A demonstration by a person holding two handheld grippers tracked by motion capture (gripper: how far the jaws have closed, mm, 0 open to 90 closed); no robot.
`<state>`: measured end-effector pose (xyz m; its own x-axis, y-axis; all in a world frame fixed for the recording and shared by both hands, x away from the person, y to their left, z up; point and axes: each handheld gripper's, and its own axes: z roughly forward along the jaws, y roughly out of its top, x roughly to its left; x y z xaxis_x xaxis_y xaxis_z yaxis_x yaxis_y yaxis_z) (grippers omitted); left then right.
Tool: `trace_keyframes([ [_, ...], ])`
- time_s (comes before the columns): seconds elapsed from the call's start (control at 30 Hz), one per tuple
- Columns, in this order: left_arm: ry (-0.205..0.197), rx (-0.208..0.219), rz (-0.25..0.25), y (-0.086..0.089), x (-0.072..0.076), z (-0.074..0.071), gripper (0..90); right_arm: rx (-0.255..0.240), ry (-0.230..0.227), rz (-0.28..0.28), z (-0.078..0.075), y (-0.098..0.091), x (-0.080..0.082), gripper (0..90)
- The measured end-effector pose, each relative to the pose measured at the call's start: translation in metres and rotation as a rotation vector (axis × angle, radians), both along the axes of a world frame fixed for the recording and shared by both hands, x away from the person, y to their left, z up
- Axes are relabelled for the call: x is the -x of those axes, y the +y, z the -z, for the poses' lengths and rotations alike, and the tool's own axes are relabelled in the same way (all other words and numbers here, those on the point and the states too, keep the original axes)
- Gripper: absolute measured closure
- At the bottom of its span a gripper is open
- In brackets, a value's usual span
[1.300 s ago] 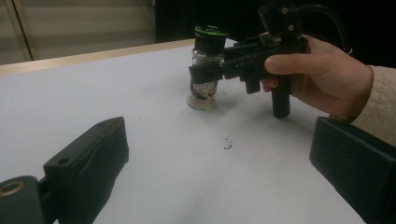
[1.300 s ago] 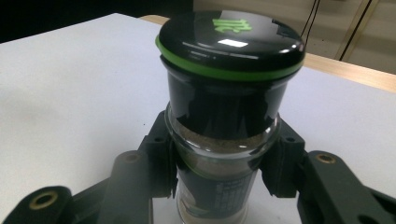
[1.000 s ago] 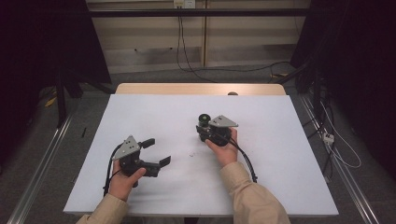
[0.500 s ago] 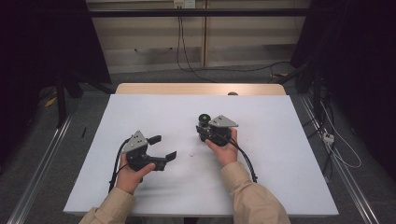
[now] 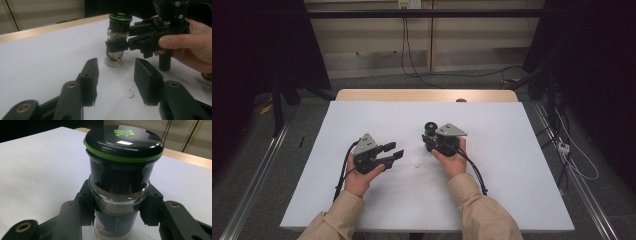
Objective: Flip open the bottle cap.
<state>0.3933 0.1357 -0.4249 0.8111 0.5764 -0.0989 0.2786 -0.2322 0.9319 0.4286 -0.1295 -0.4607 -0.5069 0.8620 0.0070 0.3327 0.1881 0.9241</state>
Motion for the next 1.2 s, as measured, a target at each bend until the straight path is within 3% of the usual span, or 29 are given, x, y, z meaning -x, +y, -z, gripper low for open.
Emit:
trace_keyframes([
  [0.13, 0.007, -0.009, -0.006, -0.008, -0.004, -0.003, 64.7, 0.001, 0.001, 0.000, 0.000, 0.000, 0.000, 53.5],
  [0.2, 0.038, -0.004, 0.032, -0.012, -0.008, -0.004, 65.1, 0.001, 0.001, 0.000, 0.000, 0.000, 0.000, 53.5],
  [0.27, 0.028, -0.024, 0.024, -0.016, -0.009, -0.005, 64.9, 0.000, 0.003, 0.001, 0.000, 0.000, 0.000, 53.5],
  [0.57, 0.036, -0.036, 0.028, -0.024, -0.018, -0.005, 66.2, 0.001, 0.001, 0.001, 0.000, 0.000, 0.000, 53.5],
  [0.77, 0.062, -0.008, 0.030, -0.027, -0.023, -0.008, 75.3, 0.000, 0.002, 0.001, 0.000, 0.000, 0.000, 53.5],
  [1.2, 0.073, -0.045, 0.052, -0.040, -0.033, -0.012, 90.0, -0.001, 0.003, 0.000, 0.000, 0.000, 0.000, 53.5],
])
